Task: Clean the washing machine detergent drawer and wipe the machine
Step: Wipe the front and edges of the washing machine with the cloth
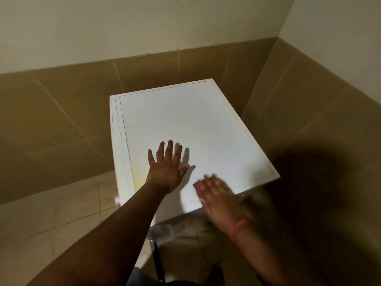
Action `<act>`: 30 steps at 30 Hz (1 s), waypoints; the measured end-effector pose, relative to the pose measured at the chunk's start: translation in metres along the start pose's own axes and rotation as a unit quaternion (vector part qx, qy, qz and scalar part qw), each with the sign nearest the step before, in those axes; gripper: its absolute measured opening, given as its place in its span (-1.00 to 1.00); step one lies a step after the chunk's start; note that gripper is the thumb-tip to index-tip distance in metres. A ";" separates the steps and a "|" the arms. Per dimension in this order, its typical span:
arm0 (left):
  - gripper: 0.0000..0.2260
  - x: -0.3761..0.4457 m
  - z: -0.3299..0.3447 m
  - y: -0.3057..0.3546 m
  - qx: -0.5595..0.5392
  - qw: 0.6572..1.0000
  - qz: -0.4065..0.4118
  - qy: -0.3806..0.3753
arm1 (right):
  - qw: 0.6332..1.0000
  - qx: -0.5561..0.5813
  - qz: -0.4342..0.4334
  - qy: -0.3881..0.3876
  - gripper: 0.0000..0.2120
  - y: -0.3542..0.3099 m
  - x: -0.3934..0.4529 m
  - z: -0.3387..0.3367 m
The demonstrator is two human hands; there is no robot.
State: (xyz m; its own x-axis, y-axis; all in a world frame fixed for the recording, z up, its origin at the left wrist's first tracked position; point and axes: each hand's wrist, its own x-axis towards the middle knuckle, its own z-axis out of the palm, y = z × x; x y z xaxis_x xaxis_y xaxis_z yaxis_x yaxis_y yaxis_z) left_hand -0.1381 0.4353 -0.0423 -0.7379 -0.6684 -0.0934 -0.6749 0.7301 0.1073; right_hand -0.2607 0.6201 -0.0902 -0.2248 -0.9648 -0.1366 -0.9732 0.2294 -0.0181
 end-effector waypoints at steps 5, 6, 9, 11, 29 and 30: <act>-0.32 -0.004 0.006 0.044 0.018 1.000 -0.017 0.007 | 0.999 0.004 -0.044 0.015 -0.48 0.049 -0.006 -0.002; -0.32 -0.004 0.007 0.051 0.018 1.000 -0.019 0.008 | 0.999 0.001 -0.046 0.013 -0.49 0.065 -0.006 -0.002; -0.34 -0.005 0.009 0.066 0.020 0.999 -0.034 0.014 | 0.993 0.042 0.102 0.047 -0.45 0.105 -0.006 -0.001; -0.36 -0.006 0.011 0.075 0.018 0.999 -0.039 0.014 | 0.999 0.020 0.021 0.029 -0.46 0.116 -0.010 -0.002; -0.29 -0.024 0.032 0.082 0.030 0.997 -0.065 0.004 | 0.997 0.033 0.072 0.020 -0.35 0.172 0.018 -0.009; -0.29 -0.025 0.032 0.080 0.032 0.997 -0.066 0.005 | 0.993 0.035 0.112 0.030 -0.34 0.172 0.022 -0.010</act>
State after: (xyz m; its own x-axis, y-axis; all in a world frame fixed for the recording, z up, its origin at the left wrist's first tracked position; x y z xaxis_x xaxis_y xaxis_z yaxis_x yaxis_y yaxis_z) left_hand -0.1741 0.5147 -0.0631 -0.6432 -0.7601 -0.0931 -0.7649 0.6433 0.0320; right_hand -0.4331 0.6368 -0.0862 -0.4396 -0.8940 -0.0862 -0.8932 0.4453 -0.0628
